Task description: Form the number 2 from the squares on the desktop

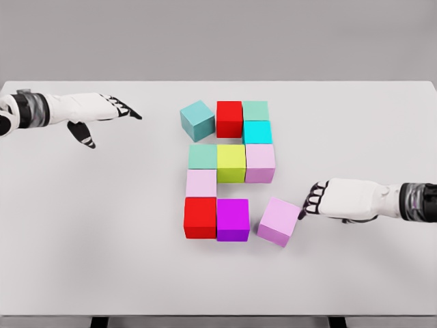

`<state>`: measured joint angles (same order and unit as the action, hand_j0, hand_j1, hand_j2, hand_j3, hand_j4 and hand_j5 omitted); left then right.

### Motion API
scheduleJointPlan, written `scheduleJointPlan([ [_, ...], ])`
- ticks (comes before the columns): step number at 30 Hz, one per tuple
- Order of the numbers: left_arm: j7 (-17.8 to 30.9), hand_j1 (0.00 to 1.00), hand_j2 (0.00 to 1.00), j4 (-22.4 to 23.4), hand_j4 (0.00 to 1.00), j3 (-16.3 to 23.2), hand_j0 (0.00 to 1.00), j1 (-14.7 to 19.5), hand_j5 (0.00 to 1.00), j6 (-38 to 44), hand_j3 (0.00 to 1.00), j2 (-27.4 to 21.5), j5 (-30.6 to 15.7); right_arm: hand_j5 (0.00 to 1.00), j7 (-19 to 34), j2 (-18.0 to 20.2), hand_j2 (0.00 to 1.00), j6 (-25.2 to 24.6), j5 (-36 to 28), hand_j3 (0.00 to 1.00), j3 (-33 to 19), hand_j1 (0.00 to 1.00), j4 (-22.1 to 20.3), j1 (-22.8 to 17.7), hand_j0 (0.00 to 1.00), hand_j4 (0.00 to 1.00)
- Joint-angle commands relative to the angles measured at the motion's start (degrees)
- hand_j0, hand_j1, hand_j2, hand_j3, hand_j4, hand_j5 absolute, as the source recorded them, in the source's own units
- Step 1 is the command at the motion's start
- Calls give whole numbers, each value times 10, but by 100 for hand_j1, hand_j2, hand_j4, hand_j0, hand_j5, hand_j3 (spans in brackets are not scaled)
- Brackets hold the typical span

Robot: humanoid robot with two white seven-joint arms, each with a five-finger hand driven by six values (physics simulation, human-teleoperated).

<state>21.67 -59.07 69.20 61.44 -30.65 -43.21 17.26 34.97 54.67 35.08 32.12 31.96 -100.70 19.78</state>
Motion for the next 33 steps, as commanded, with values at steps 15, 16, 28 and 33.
scheduleJointPlan([
  [15, -1, 100, 100, 1, 100, -1, 100, 0, 100, 0, 100, 2, 14, 88, 0, -10, 88, -1, -6, 88, 7, 88, -1, 17, 88, 88],
  [16, -1, 100, 100, 1, 100, -1, 100, 0, 100, 0, 100, 2, 14, 88, 0, -10, 88, -1, -6, 88, 7, 88, 0, 17, 88, 88],
  [28, -1, 100, 100, 1, 100, -1, 100, 0, 100, 0, 100, 2, 14, 91, 0, -16, 91, -1, -7, 91, 15, 91, -1, 31, 91, 91],
  [33, -1, 100, 100, 5, 100, -1, 100, -1, 100, 2, 100, 15, 23, 93, 0, -21, 93, -1, -9, 93, 15, 93, -1, 39, 93, 93],
])
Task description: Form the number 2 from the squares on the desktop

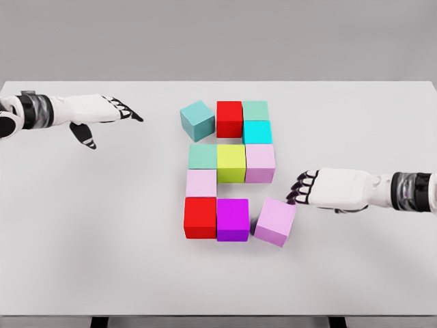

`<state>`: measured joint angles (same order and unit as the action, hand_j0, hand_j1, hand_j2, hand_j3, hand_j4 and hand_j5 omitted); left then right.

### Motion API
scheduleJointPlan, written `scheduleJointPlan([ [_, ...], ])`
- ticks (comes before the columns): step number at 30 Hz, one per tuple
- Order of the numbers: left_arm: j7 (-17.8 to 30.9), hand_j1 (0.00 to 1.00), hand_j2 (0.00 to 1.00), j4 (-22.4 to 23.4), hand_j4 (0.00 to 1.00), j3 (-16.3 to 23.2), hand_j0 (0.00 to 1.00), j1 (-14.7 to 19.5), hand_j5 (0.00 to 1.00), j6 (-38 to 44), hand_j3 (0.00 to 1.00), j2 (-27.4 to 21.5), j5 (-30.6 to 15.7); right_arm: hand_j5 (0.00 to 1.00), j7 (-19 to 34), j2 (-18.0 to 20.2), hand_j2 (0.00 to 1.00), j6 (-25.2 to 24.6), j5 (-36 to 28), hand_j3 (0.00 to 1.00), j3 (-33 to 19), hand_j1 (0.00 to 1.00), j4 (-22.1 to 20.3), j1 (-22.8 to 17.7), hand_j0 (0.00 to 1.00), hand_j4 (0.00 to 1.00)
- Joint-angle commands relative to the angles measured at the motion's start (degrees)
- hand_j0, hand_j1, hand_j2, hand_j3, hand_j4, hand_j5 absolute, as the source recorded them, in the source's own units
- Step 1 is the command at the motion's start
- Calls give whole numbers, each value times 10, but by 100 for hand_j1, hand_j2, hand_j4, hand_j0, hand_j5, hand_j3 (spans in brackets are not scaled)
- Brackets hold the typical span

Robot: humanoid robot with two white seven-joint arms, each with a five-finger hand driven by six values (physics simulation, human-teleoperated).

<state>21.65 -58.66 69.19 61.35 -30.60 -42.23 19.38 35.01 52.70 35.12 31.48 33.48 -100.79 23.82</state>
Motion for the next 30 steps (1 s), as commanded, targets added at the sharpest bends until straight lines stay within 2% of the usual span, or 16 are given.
scheduleJointPlan([
  [1, 0, 100, 100, 7, 100, -1, 100, 0, 100, 8, 100, 20, 15, 94, 0, -1, 94, -1, -3, 94, -1, 94, 1, 1, 94, 94],
  [4, 0, 100, 100, 41, 100, 0, 100, 0, 100, 37, 100, 60, 39, 95, 0, -2, 95, -1, -5, 95, -3, 95, 1, 11, 95, 95],
  [10, 0, 100, 100, 76, 100, 0, 100, 0, 100, 40, 100, 85, 43, 97, 0, 16, 97, -1, -9, 97, -20, 97, 1, 10, 97, 97],
  [12, -1, 100, 100, 76, 100, 0, 100, 0, 100, 48, 100, 86, 47, 97, 0, 39, 97, -1, -28, 97, -49, 97, 0, 0, 97, 97],
  [14, -1, 100, 100, 76, 100, -1, 100, 0, 100, 61, 100, 92, 51, 97, 0, 42, 97, -1, -39, 97, -70, 97, 0, -21, 97, 97],
  [18, -1, 100, 100, 78, 100, -1, 100, -1, 100, 75, 100, 95, 54, 97, 0, 41, 97, -1, -45, 97, -69, 97, -1, -44, 97, 97],
  [21, -1, 100, 100, 78, 100, 0, 100, -8, 100, 124, 100, 117, 64, 96, 0, 41, 96, -1, -45, 96, -63, 96, -2, -61, 96, 96],
  [27, -2, 100, 100, 78, 100, -1, 100, -8, 100, 128, 100, 126, 67, 94, 0, 42, 94, -1, -45, 94, -50, 94, -3, -76, 94, 94],
  [30, -2, 100, 100, 68, 100, -1, 100, 4, 100, 116, 100, 110, 65, 95, 0, 42, 95, -1, -45, 95, -44, 95, -3, -76, 95, 95],
])
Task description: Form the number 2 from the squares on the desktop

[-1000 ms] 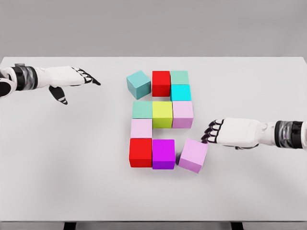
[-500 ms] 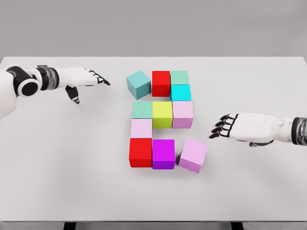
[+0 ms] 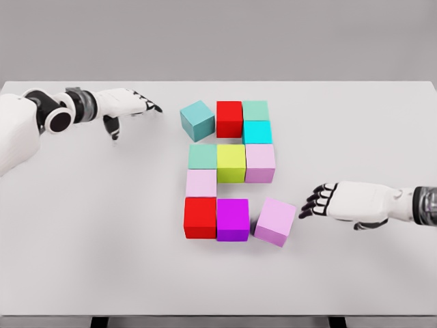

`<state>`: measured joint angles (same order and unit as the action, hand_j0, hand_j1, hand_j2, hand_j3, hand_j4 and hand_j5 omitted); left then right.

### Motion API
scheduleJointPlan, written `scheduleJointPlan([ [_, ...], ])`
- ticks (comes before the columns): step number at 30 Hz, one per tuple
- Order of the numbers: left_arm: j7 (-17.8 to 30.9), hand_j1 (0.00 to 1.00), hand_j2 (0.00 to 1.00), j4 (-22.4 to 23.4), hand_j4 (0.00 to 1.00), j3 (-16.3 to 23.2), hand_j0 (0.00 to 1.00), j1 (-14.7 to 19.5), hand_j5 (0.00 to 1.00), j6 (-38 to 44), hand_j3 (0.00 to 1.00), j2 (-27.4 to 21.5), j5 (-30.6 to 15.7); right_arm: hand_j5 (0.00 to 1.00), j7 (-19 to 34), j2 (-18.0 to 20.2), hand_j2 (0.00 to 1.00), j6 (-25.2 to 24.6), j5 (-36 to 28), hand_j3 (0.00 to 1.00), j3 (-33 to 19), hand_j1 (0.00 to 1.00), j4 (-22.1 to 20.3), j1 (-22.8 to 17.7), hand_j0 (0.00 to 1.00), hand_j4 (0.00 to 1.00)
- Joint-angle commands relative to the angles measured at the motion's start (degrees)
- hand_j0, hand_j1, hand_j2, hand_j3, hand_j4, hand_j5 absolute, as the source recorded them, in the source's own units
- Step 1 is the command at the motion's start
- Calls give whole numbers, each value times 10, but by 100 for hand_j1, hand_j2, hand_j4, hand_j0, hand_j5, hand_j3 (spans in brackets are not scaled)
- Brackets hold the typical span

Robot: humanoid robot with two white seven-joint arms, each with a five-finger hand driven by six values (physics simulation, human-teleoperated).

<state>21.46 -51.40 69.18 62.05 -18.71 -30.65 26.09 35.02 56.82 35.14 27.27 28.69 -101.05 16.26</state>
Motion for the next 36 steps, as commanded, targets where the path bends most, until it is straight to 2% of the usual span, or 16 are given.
scheduleJointPlan([
  [1, 0, 100, 100, -9, 100, -1, 100, 0, 100, -19, 100, -16, -2, 95, 0, 0, 95, -1, -3, 95, 4, 95, 0, 0, 95, 95],
  [8, 1, 100, 100, -41, 100, 0, 100, 2, 100, -54, 100, -23, 2, 96, 0, -2, 96, -1, -3, 96, 10, 96, 0, 9, 96, 96],
  [10, 2, 100, 100, -54, 100, -1, 100, 2, 100, -54, 100, -22, 27, 97, 0, -4, 97, -1, -4, 97, 22, 97, 0, 21, 97, 97],
  [15, 2, 100, 100, -48, 100, -1, 100, 2, 100, -46, 100, -13, 30, 97, 0, -7, 97, -1, -4, 97, 43, 97, 0, 36, 97, 97],
  [22, 2, 100, 100, -45, 100, -1, 100, 4, 100, -43, 100, -5, 31, 100, 0, -13, 100, -1, -9, 100, 45, 100, 0, 52, 100, 100],
  [36, 2, 100, 100, -45, 100, -2, 100, 4, 100, -42, 100, 11, 39, 100, 0, -15, 100, -1, -22, 100, 47, 100, 0, 62, 100, 100],
])
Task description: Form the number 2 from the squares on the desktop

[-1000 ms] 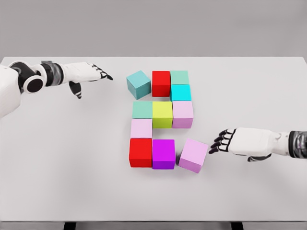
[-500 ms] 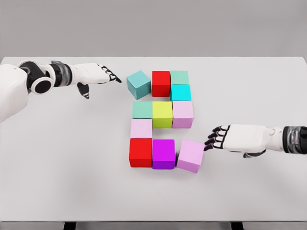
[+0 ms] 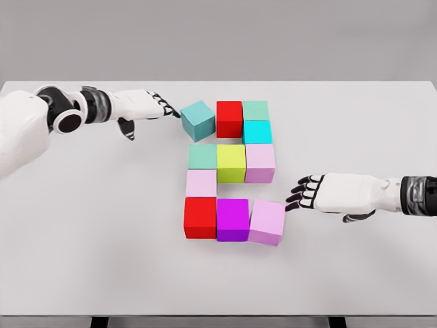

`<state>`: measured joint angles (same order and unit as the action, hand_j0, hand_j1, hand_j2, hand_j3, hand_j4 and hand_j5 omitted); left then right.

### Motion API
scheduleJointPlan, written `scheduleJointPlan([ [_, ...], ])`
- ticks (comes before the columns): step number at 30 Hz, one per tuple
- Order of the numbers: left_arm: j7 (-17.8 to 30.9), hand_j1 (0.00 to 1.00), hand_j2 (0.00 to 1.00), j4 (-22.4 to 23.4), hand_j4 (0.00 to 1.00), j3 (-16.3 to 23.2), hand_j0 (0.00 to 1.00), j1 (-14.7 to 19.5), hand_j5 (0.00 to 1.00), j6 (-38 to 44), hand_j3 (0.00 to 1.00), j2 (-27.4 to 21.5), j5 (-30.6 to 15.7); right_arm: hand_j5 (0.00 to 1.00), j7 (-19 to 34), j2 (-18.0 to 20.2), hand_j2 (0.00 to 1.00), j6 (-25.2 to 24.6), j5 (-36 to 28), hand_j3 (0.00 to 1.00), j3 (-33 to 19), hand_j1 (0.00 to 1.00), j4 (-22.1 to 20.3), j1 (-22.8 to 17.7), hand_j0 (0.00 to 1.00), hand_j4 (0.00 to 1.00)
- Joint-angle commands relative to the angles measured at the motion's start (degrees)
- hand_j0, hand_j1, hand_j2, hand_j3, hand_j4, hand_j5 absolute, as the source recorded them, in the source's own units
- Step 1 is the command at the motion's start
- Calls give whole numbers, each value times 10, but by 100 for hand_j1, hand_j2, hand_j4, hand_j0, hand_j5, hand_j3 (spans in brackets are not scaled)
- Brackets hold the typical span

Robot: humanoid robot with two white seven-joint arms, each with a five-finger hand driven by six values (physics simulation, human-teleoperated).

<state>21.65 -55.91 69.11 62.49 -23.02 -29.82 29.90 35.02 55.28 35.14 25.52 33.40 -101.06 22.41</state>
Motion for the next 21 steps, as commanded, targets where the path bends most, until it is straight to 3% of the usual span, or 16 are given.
scheduleJointPlan([
  [1, 0, 100, 100, 0, 100, -2, 100, 0, 100, 1, 100, 3, 1, 100, 0, -2, 100, -1, -6, 100, 0, 100, 0, 2, 100, 100],
  [21, 0, 100, 100, 1, 100, -5, 100, 5, 100, 18, 100, 12, 2, 100, 0, 2, 100, -1, -14, 100, -6, 100, 1, 13, 100, 100],
])
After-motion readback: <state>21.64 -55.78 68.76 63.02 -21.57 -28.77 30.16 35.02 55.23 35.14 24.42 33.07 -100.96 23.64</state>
